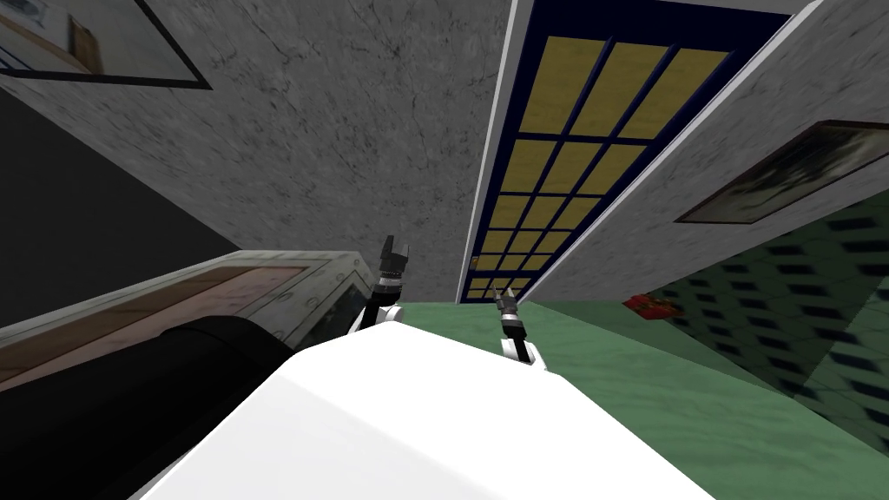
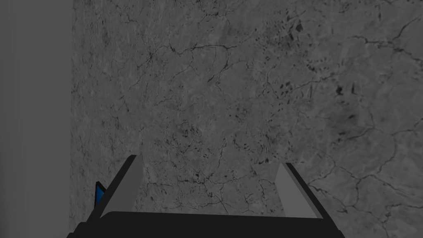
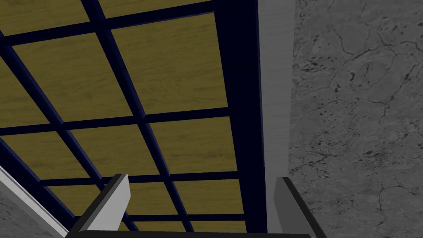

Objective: Pull the door open

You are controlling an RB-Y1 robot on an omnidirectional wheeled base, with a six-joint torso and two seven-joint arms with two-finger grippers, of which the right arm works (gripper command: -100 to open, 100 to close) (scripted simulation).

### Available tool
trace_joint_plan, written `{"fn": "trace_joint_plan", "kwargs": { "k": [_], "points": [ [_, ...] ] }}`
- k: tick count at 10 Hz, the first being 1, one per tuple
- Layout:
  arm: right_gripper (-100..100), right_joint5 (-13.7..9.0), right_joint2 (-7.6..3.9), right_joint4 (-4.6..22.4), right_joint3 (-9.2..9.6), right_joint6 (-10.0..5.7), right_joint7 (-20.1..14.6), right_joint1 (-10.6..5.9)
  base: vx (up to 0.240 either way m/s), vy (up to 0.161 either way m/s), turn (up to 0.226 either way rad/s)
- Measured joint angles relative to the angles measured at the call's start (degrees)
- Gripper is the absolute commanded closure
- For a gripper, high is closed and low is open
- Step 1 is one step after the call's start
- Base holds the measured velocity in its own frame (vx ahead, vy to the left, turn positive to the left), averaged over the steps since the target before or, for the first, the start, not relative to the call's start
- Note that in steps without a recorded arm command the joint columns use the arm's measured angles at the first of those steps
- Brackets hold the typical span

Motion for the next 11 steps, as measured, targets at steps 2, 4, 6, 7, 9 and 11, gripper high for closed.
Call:
{"fn": "trace_joint_plan", "kwargs": {
  "k": [2,4,6,7,9,11],
  "points": [
    [-100,0.7,0.27,3.2,-0.44,-0.62,1.9,-1.34,0.069,0.003,0.015],
    [-100,1.2,0.51,5.3,-0.66,-0.97,3.3,-2.02,0.069,0.005,0.011],
    [-100,1.9,0.88,9.5,-1.24,-1.84,5.5,-3.91,0.099,-0.010,0.019],
    [-100,2.3,1.05,11.2,-1.47,-1.97,6.6,-4.69,0.086,0.005,0.014],
    [-100,3.2,1.83,16.1,-2.16,-2.93,9.5,-6.74,0.135,-0.005,0.019],
    [-100,4.2,2.42,18.2,-2.32,-3.06,11.6,-7.26,0.112,-0.010,0.008]
  ]
}}
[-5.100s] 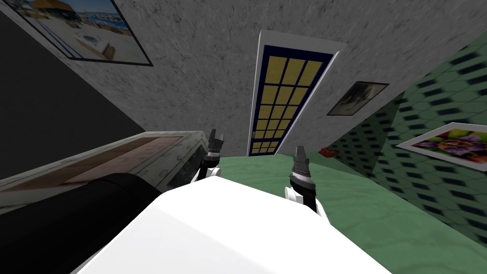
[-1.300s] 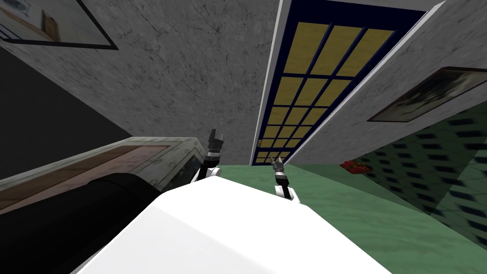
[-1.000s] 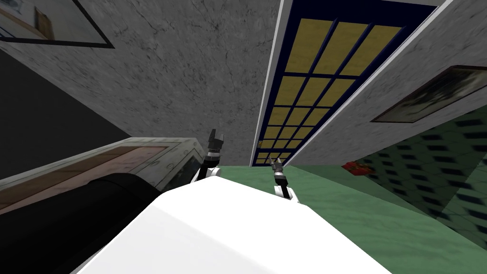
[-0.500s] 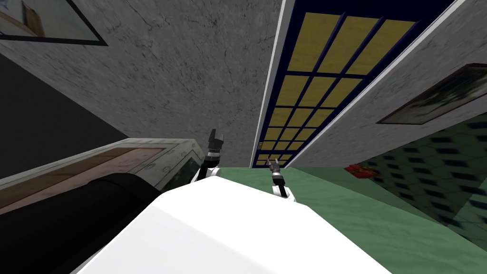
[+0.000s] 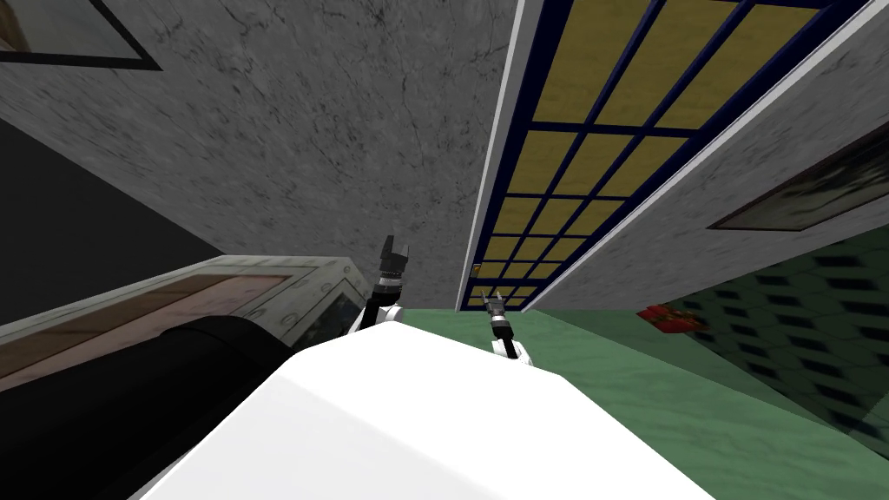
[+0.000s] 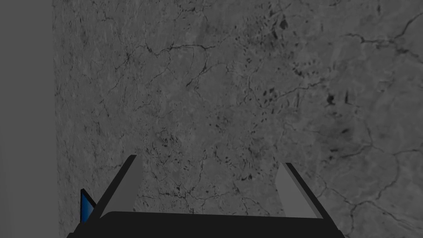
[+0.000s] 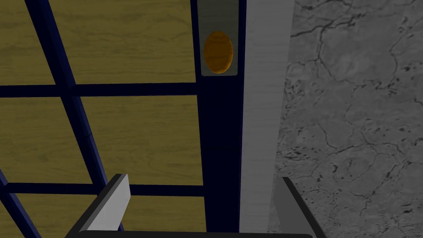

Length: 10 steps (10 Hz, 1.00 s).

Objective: Pull the door open

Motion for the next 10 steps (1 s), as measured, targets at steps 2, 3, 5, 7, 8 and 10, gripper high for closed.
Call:
{"fn": "trace_joint_plan", "kwargs": {
  "k": [2,3,5,7,8,10],
  "points": [
    [-100,0.7,0.31,2.2,-0.26,0.01,1.3,-1.03,0.073,-0.012,0.007],
    [-100,0.8,0.41,4.4,-0.63,-0.62,2.3,-2.03,0.082,-0.025,0.008],
    [-100,1.7,1.16,5.9,-0.69,-0.50,3.9,-2.44,0.090,-0.036,0.005],
    [-100,2.1,1.41,8.0,-0.98,-0.92,4.9,-3.30,0.064,-0.018,0.002],
    [-100,2.3,1.51,9.7,-1.25,-1.43,5.7,-4.01,0.028,-0.008,0.002],
    [-100,1.8,0.92,10.0,-1.65,-1.22,6.2,-3.93,-0.055,0.098,0.245]
  ]
}}
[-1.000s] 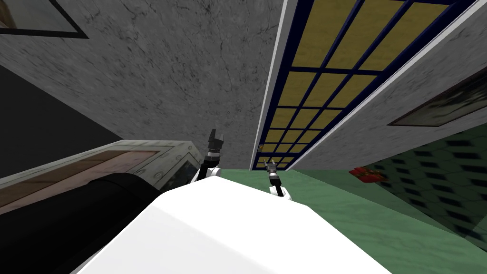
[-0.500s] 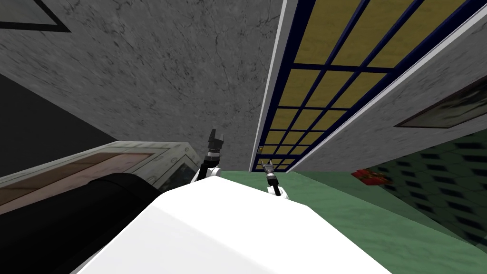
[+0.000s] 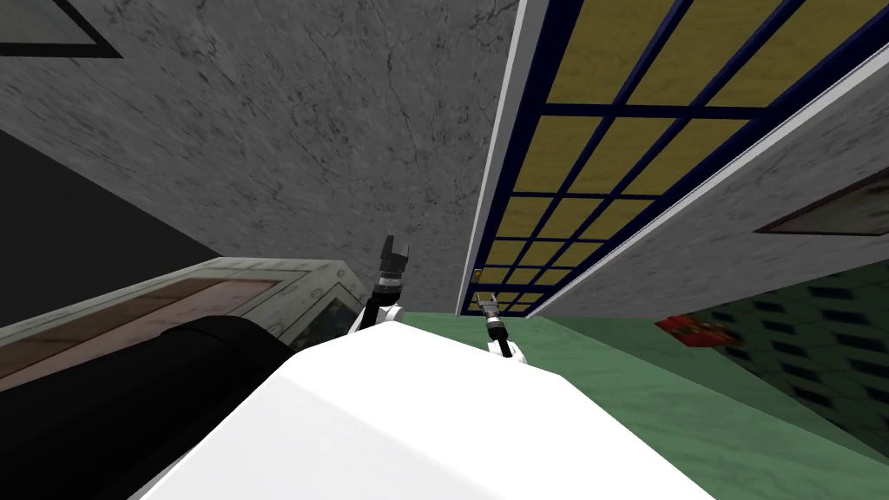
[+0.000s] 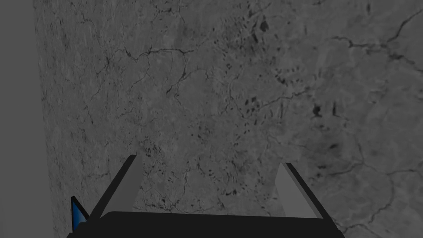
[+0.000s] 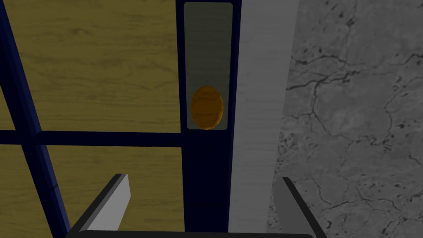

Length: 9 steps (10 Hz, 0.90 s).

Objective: Pull the door open

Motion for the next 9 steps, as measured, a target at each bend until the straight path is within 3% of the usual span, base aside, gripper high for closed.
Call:
{"fn": "trace_joint_plan", "kwargs": {
  "k": [1,2,4,5,6,7,9],
  "points": [
    [-100,-0.2,-0.58,-2.4,0.07,1.01,-0.2,2.06,-0.046,0.106,0.039],
    [-100,-0.7,-0.88,-1.2,-0.41,0.91,0.3,1.60,-0.027,0.054,-0.021],
    [-100,-1.7,-1.63,1.6,-1.46,-0.29,1.7,0.85,0.002,0.083,0.256],
    [-100,-2.4,-1.77,1.6,-1.95,-0.08,2.5,1.20,0.073,0.069,0.302],
    [-100,-2.9,-1.48,-1.3,-2.07,1.52,2.7,3.08,0.075,0.040,0.097],
    [-100,-3.4,-1.63,-0.4,-2.55,1.64,3.3,2.88,0.040,0.013,-0.022],
    [-100,-4.5,-1.75,1.8,-3.50,0.78,4.5,2.04,0.112,-0.058,0.225]
  ]
}}
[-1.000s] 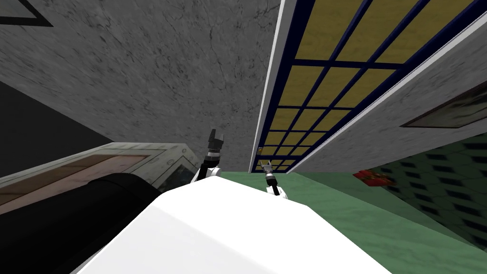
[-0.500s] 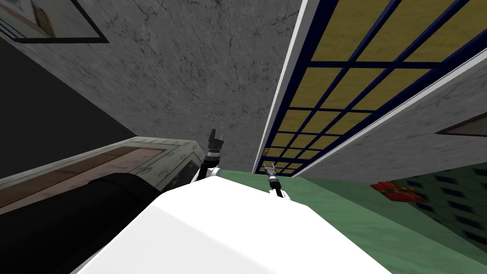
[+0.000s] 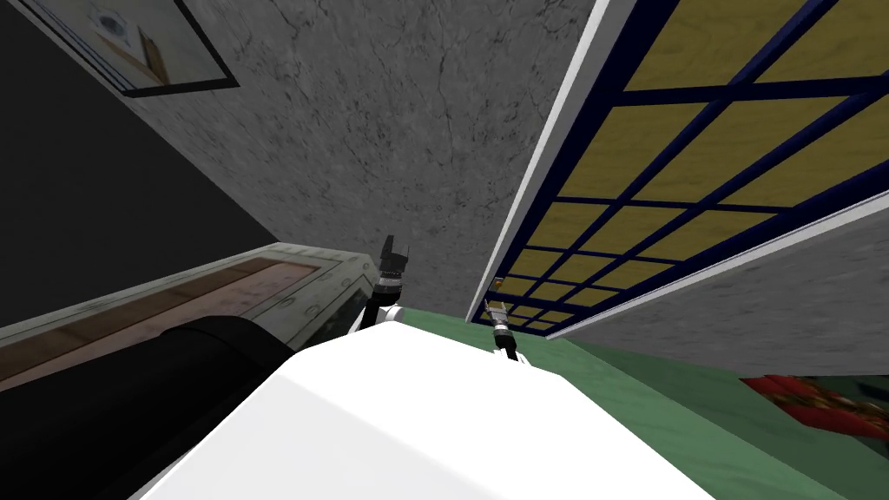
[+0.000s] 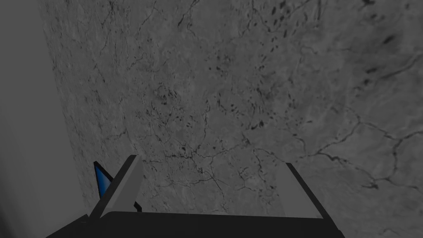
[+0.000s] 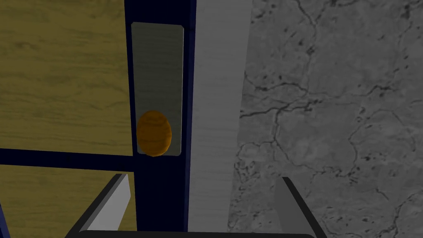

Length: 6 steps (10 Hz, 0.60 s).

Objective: Pull the door open

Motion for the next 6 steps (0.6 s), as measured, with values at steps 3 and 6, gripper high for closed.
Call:
{"fn": "trace_joint_plan", "kwargs": {
  "k": [3,6],
  "points": [
    [-100,-2.0,1.59,-0.3,-1.16,0.26,2.0,-0.09,0.200,-0.142,0.060],
    [-100,-3.0,4.02,-0.1,-1.39,-0.48,3.4,-1.49,0.114,-0.129,-0.011]
  ]
}}
